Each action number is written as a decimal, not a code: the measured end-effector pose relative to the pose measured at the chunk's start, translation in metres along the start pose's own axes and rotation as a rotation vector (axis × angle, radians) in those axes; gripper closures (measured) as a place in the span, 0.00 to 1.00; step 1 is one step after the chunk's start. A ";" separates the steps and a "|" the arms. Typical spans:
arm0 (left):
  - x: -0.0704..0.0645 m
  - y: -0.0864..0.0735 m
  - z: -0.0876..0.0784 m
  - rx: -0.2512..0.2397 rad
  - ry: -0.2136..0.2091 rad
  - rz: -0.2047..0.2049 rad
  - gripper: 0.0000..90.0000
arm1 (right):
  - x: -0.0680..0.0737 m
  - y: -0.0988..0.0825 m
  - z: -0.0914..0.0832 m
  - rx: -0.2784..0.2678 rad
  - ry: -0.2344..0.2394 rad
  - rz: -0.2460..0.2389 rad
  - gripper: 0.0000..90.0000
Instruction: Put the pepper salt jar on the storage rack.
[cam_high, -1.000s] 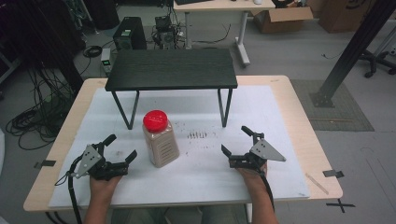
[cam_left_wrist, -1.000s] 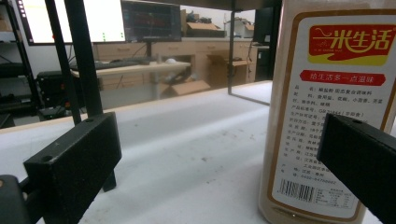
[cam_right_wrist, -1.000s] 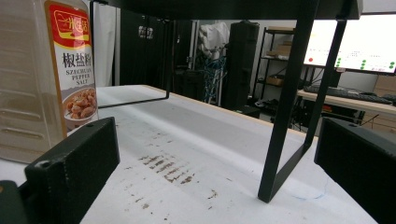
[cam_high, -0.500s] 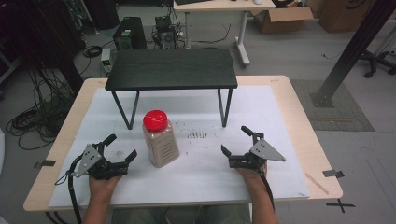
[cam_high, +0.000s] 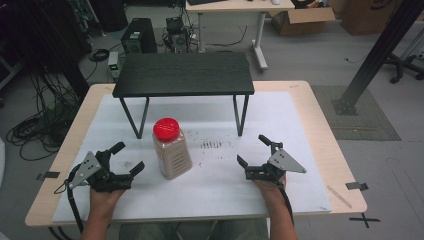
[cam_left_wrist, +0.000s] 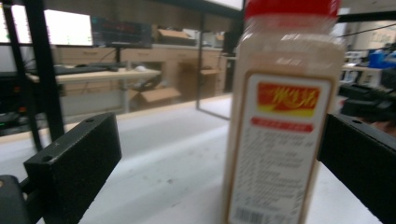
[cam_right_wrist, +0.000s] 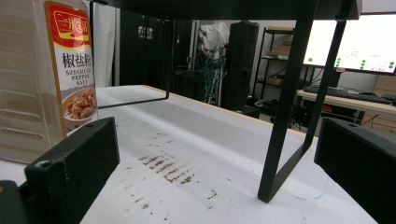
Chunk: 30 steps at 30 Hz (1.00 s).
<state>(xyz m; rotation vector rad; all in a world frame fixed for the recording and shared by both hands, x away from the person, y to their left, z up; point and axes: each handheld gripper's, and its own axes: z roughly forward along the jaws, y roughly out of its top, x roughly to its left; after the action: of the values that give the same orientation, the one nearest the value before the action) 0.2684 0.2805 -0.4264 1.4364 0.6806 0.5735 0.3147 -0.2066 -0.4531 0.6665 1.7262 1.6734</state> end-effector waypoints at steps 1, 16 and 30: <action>-0.001 0.003 0.002 0.004 -0.018 0.000 0.00 | 0.000 0.000 0.000 0.000 0.000 0.000 0.00; -0.017 0.024 0.027 0.094 -0.112 0.007 0.00 | 0.000 0.000 -0.001 -0.003 0.000 0.003 0.00; -0.020 0.031 0.049 0.170 -0.134 -0.008 0.00 | 0.000 0.000 -0.001 -0.005 0.000 0.002 0.00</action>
<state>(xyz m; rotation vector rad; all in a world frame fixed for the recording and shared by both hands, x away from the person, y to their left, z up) 0.2917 0.2338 -0.3935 1.6138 0.6398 0.4158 0.3140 -0.2070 -0.4532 0.6659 1.7214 1.6790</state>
